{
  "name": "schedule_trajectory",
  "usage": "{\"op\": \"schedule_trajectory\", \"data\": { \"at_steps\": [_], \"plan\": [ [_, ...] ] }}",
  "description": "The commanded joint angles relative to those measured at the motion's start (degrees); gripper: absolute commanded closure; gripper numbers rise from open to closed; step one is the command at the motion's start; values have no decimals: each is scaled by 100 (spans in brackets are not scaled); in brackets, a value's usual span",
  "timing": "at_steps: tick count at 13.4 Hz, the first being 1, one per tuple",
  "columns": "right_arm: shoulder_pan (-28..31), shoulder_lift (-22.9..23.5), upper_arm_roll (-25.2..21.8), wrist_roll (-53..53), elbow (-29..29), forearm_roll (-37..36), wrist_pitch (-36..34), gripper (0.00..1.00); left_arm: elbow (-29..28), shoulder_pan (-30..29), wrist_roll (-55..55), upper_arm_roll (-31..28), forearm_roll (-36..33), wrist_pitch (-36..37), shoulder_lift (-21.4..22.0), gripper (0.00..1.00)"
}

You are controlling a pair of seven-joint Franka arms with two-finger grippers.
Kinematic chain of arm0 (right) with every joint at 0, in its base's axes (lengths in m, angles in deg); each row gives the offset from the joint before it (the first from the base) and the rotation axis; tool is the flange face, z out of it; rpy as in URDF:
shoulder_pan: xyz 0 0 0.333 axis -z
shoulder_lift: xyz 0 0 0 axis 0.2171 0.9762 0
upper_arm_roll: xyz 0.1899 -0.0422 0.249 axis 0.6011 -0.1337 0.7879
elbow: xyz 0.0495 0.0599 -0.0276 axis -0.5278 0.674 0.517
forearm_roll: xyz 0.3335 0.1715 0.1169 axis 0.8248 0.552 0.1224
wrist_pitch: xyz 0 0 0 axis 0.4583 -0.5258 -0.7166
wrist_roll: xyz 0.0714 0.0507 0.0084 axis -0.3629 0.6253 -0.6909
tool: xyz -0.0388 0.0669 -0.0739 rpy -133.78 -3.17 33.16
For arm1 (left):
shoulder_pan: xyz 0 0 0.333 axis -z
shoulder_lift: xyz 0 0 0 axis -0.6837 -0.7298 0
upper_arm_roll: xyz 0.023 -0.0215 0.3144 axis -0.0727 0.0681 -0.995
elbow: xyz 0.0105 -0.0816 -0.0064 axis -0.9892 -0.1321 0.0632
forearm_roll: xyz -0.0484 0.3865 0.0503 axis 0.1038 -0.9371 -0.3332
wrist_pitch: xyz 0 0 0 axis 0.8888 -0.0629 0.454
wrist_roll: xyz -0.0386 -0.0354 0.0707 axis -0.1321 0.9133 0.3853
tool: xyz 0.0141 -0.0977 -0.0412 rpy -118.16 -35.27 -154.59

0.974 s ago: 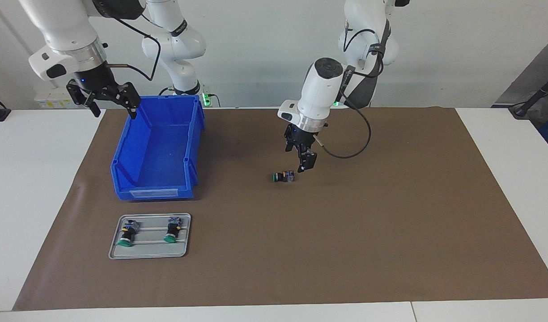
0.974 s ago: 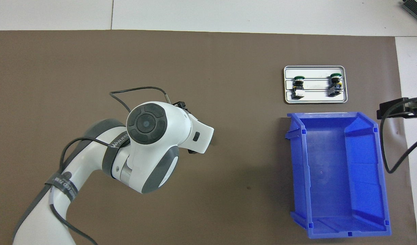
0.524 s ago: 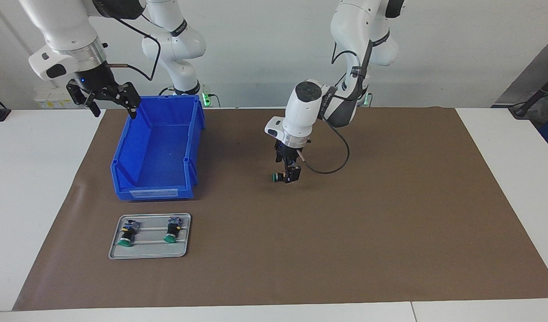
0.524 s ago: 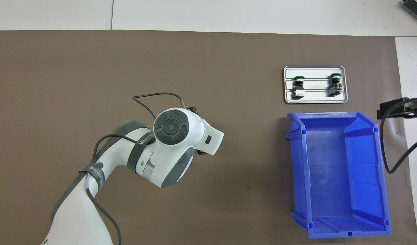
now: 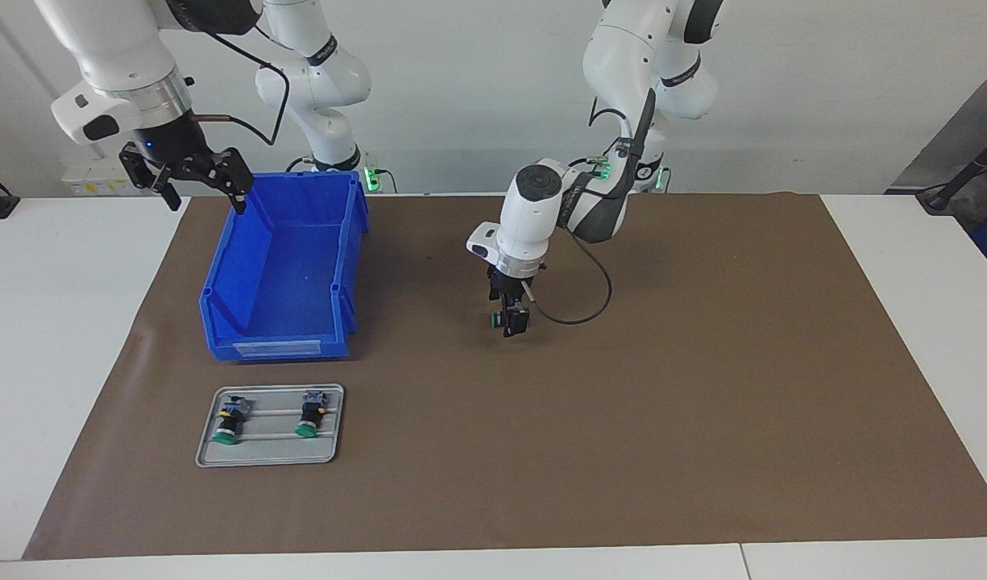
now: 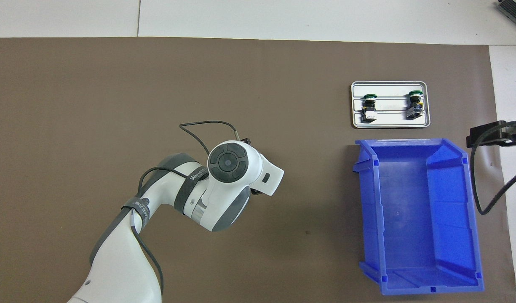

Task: Place and press button with both arms

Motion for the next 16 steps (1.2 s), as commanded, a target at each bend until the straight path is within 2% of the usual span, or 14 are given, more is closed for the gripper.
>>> {"op": "schedule_trajectory", "data": {
  "at_steps": [1,5,6,8,11,12,16],
  "plan": [
    [43,-125,18,-91,111,129,-38,0,-35,194,68,-111,-80,-233,-103,0],
    [43,-125,9,-91,111,129,-38,0,-290,282,112,-111,-80,-550,-86,1],
    [34,-116,18,-91,111,129,-38,0,-282,282,112,-120,-80,-550,-86,7],
    [34,-116,9,-91,111,129,-38,0,-264,282,112,-120,-89,-541,-86,37],
    [43,-125,18,-91,111,129,-38,0,-238,273,112,-120,-98,-532,-86,91],
    [43,-125,18,-91,111,138,-38,0,-220,256,112,-120,-89,-524,-86,100],
    [43,-125,18,-91,111,129,-38,0,8,133,279,-138,-89,-541,-34,100]
  ]
}}
